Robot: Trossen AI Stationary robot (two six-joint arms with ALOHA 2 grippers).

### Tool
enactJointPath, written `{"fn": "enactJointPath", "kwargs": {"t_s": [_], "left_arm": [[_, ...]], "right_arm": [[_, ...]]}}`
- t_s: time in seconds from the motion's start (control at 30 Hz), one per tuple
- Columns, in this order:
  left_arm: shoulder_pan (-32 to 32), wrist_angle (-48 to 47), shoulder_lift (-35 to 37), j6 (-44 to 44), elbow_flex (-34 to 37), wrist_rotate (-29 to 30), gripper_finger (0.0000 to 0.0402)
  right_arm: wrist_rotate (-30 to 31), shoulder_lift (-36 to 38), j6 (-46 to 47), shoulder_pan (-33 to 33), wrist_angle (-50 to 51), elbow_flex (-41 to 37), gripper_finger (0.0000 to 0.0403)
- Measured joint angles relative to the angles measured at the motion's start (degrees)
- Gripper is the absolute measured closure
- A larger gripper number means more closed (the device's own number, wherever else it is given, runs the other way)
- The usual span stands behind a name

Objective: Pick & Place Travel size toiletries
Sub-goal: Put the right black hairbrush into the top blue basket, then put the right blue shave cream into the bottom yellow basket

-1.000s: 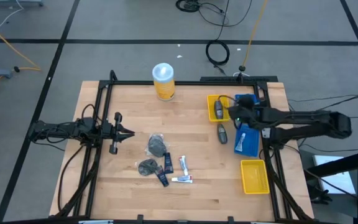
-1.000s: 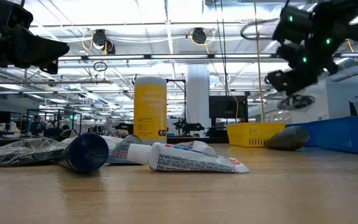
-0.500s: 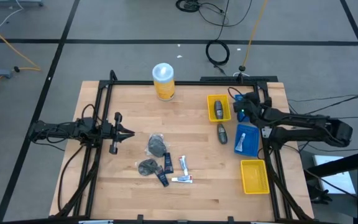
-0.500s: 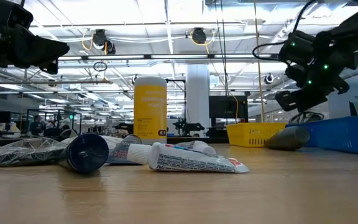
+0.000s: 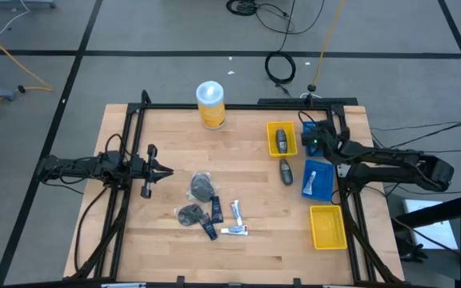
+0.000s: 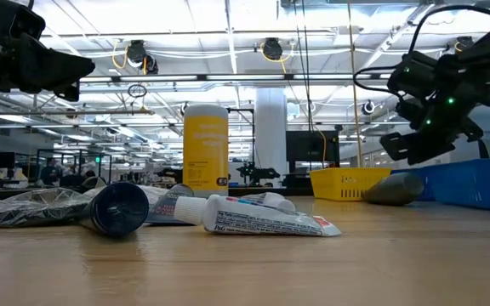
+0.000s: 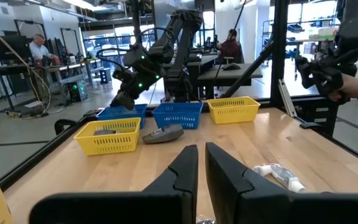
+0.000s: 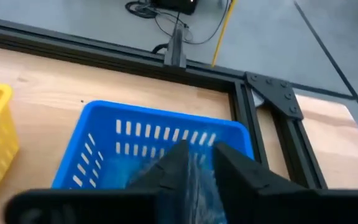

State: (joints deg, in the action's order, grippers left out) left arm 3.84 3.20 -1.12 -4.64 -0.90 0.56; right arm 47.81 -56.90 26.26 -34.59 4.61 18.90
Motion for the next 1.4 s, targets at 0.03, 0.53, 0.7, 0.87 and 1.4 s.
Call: {"fn": "enactJointPath", "kwargs": {"t_s": [0.03,0.53,0.7,0.87,1.4], "left_arm": [[0.0,0.0,0.0,0.0,0.0,0.0,0.0369],[0.0,0.0,0.0,0.0,0.0,0.0,0.0369],[0.0,0.0,0.0,0.0,0.0,0.0,0.0369],[0.0,0.0,0.0,0.0,0.0,0.0,0.0369],[0.0,0.0,0.0,0.0,0.0,0.0,0.0369]], "right_arm": [[0.0,0.0,-0.8,0.0,-0.9,0.0,0.0309],[-4.3,6.7,-20.1,14.5,-24.3,0.0,0.0226],[-9.6,4.8,-20.5,25.5,-31.8,0.1,0.0244],[-12.1,-2.6,-22.2,36.4,-43.5,0.1,0.0261],[-38.7,-43.0,-31.5,47.0,-58.5,24.8,0.0273]]}}
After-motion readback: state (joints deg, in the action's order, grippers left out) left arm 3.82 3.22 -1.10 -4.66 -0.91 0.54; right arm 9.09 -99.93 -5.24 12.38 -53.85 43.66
